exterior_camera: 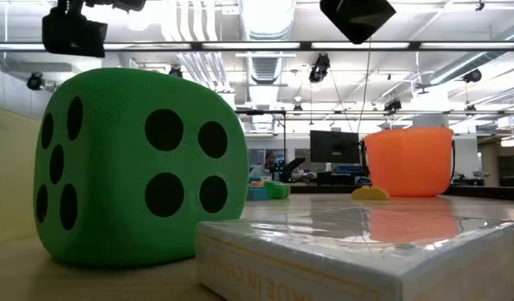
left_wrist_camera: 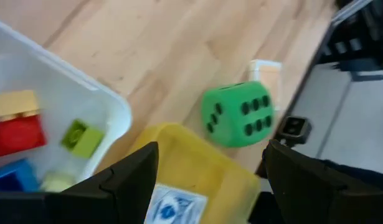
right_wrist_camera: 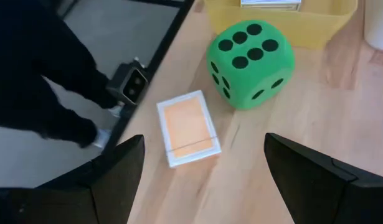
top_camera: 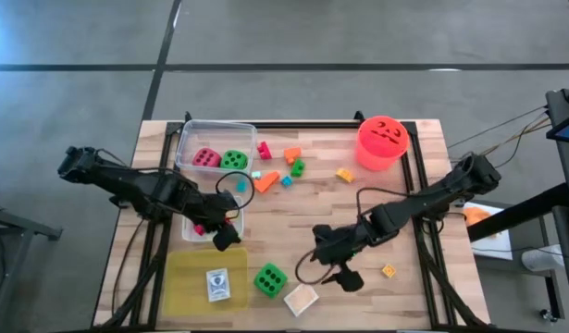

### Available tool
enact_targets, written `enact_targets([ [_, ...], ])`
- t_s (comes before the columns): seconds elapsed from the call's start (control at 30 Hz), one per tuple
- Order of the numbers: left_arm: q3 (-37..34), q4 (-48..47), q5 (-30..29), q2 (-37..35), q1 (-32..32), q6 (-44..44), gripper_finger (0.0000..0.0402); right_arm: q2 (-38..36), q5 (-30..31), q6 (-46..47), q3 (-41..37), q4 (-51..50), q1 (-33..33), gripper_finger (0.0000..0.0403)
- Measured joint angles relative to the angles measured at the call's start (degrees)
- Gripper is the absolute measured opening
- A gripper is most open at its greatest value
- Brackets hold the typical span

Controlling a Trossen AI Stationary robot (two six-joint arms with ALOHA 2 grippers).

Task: Pick & Place Toys
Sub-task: Put the orange deck of cards into the yellow bin

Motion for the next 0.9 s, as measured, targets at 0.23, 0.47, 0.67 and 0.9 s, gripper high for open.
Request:
enact_targets([
  [0.23, 0.02, 1.69, 0.43, -0.3, 0.0, -2.0, 0.0281, 4.36, 5.9, -7.52, 1.37, 1.37, 3.31, 0.0324],
  [0.47, 0.02, 5.79, 1.42, -0.52, -1.66, -6.49, 0.0281, 11.73, 6.12, -10.02, 6.49, 0.9, 5.71, 0.0324],
  [0.67, 0.0, 6.04, 1.41, -0.52, -4.98, -6.2, 0.0281, 18.46, 6.14, -8.97, 11.22, 0.46, 6.01, 0.0324],
  [0.9, -0.04, 6.01, 1.18, -0.5, -7.94, -4.49, 0.0281, 27.89, 7.86, -9.63, 18.49, -5.69, 5.99, 0.0324],
])
